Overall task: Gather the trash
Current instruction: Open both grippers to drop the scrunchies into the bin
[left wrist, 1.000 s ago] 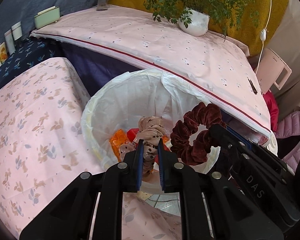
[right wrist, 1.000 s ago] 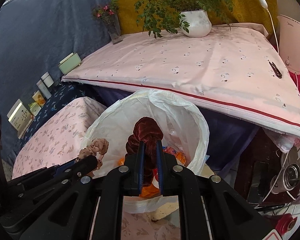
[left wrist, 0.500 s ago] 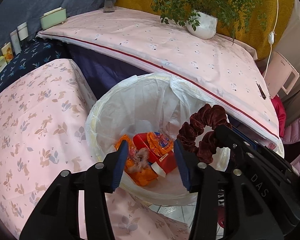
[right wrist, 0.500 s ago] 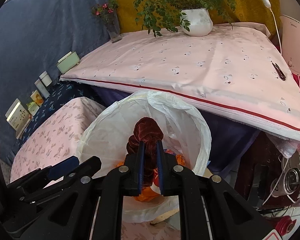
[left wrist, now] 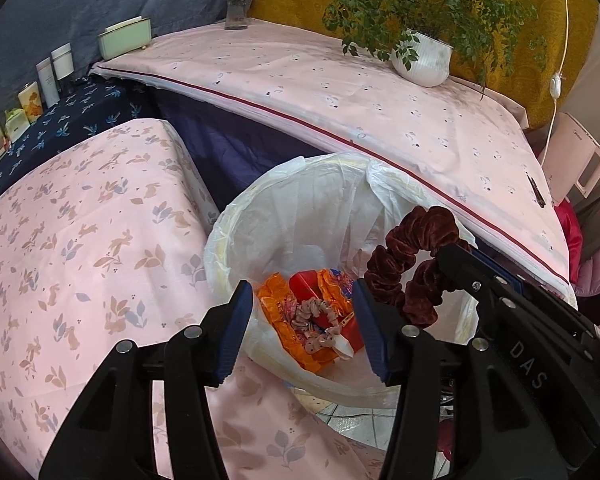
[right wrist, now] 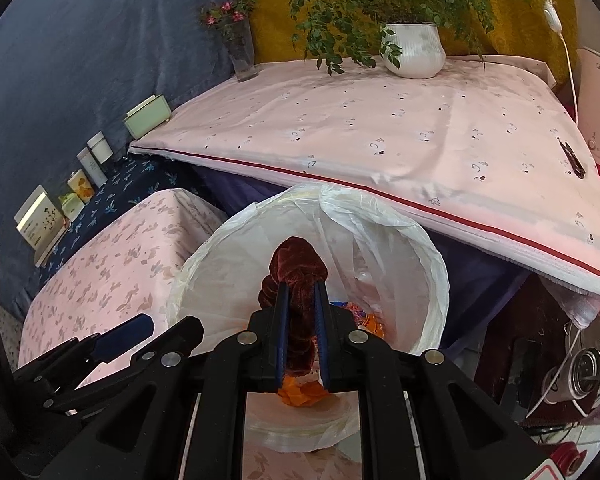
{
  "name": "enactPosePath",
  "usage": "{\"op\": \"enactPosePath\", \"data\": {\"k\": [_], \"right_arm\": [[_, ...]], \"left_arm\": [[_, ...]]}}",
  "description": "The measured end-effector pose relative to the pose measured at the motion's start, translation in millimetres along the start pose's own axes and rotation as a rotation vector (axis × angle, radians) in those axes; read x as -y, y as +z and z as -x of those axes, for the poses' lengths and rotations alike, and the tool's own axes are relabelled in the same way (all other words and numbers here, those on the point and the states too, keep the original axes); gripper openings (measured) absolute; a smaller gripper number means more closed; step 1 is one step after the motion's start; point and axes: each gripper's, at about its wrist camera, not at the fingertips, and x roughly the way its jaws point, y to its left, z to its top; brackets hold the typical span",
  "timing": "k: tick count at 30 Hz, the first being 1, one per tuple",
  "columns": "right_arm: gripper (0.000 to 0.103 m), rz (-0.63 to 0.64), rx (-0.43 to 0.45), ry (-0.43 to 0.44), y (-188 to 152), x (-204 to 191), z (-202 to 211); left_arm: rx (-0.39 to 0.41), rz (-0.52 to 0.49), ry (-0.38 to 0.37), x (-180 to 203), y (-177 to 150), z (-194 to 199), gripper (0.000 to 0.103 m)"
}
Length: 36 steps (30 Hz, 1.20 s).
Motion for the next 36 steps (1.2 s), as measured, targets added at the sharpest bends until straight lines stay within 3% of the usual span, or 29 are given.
{"op": "enactPosePath", "data": {"k": [6, 29, 36], "right_arm": [[0.013, 0.018, 0.000, 0.006, 2, -10, -2], [0.014, 0.092, -0.012, -0.008, -14, -37, 5], [0.024, 0.115, -0.016, -0.020, -24, -41, 9]], "left_arm": [[0.010, 0.020, 0.024, -12, -2, 3, 0.056], [0.022, 0.090, 0.062, -47, -21, 18, 0.057], [0.029, 0.102, 0.093, -54, -31, 25, 0.057]]}}
